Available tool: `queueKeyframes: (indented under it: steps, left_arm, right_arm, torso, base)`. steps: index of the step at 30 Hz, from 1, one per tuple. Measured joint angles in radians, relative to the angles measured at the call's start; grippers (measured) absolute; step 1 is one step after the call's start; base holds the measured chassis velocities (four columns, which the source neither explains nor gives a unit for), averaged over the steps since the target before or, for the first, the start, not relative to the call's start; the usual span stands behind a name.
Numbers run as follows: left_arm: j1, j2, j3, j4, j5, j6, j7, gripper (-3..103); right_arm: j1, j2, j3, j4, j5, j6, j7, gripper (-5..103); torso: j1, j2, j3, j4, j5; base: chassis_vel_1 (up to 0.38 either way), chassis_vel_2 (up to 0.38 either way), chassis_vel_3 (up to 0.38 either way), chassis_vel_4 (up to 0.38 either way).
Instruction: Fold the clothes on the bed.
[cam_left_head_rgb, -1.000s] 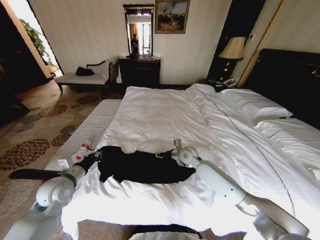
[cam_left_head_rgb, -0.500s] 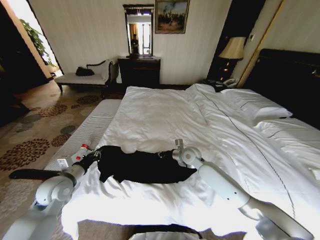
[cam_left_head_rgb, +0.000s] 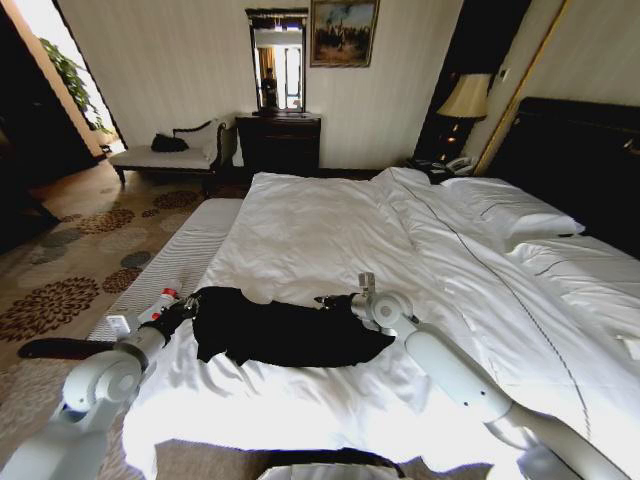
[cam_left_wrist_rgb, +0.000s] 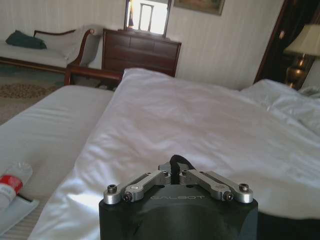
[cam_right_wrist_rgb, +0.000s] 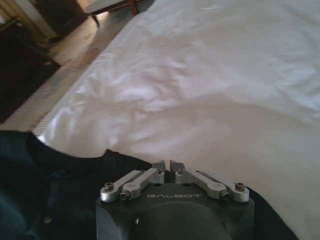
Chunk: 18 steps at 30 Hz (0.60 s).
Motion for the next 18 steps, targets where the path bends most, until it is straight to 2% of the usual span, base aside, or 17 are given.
queueKeyframes:
  steps: [2, 3, 5, 8, 9, 10, 12, 14, 17, 18]
  left_arm:
    - [0.016, -0.021, 0.05, 0.033, 0.05, -0.015, 0.006, 2]
    - [0.025, -0.033, 0.067, 0.045, 0.065, -0.02, 0.01, 2]
    - [0.034, -0.042, 0.082, 0.058, 0.076, -0.022, 0.015, 2]
    - [0.052, -0.061, 0.12, 0.115, 0.123, -0.045, 0.027, 2]
    - [0.052, -0.061, 0.12, 0.115, 0.123, -0.045, 0.027, 2]
    - [0.053, -0.068, 0.128, 0.137, 0.142, -0.058, 0.032, 2]
    - [0.049, -0.08, 0.134, 0.162, 0.152, -0.066, 0.034, 2]
    - [0.045, -0.085, 0.135, 0.168, 0.152, -0.068, 0.034, 2]
    - [0.04, -0.092, 0.139, 0.177, 0.153, -0.069, 0.034, 2]
    - [0.039, -0.094, 0.141, 0.178, 0.153, -0.069, 0.034, 2]
  right_arm:
    - [-0.01, 0.007, 0.009, -0.009, -0.01, 0.0, 0.029, 17]
    - [-0.014, 0.011, 0.012, -0.013, -0.014, 0.0, 0.037, 22]
    - [-0.017, 0.015, 0.016, -0.016, -0.016, 0.0, 0.044, 22]
    - [-0.024, 0.019, 0.026, -0.027, -0.019, 0.0, 0.058, 38]
    - [-0.024, 0.019, 0.026, -0.027, -0.019, 0.0, 0.058, 38]
    - [-0.026, 0.019, 0.029, -0.034, -0.02, 0.0, 0.06, 44]
    - [-0.025, 0.018, 0.035, -0.045, -0.018, 0.0, 0.061, 55]
    - [-0.023, 0.018, 0.037, -0.052, -0.017, 0.0, 0.06, 55]
    - [-0.002, 0.017, 0.034, -0.073, -0.025, 0.0, 0.043, 72]
    - [0.009, 0.014, 0.023, -0.08, -0.044, 0.0, 0.03, 72]
  torso:
    - [0.0, 0.0, 0.0, -0.0011, -0.0008]
    - [0.0, 0.0, 0.0, -0.0009, -0.0006]
    - [0.0, 0.0, 0.0, -0.0004, -0.0004]
    - [0.0, 0.0, 0.0, -0.0004, -0.0003]
    - [0.0, 0.0, 0.0, -0.0004, -0.0003]
    - [0.0, 0.0, 0.0, -0.0005, -0.0004]
    - [0.0, 0.0, 0.0, -0.0003, -0.0006]
    - [0.0, 0.0, 0.0, -0.0004, -0.0004]
    - [0.0, 0.0, 0.0, -0.0007, -0.0003]
    - [0.0, 0.0, 0.0, -0.0006, -0.0004]
  base:
    - [0.0, 0.0, 0.0, 0.0]
    - [0.0, 0.0, 0.0, 0.0]
    - [0.0, 0.0, 0.0, 0.0]
    - [0.0, 0.0, 0.0, 0.0]
    - [0.0, 0.0, 0.0, 0.0]
    - [0.0, 0.0, 0.0, 0.0]
    - [0.0, 0.0, 0.0, 0.0]
    - [0.0, 0.0, 0.0, 0.0]
    - [0.0, 0.0, 0.0, 0.0]
    - [0.0, 0.0, 0.0, 0.0]
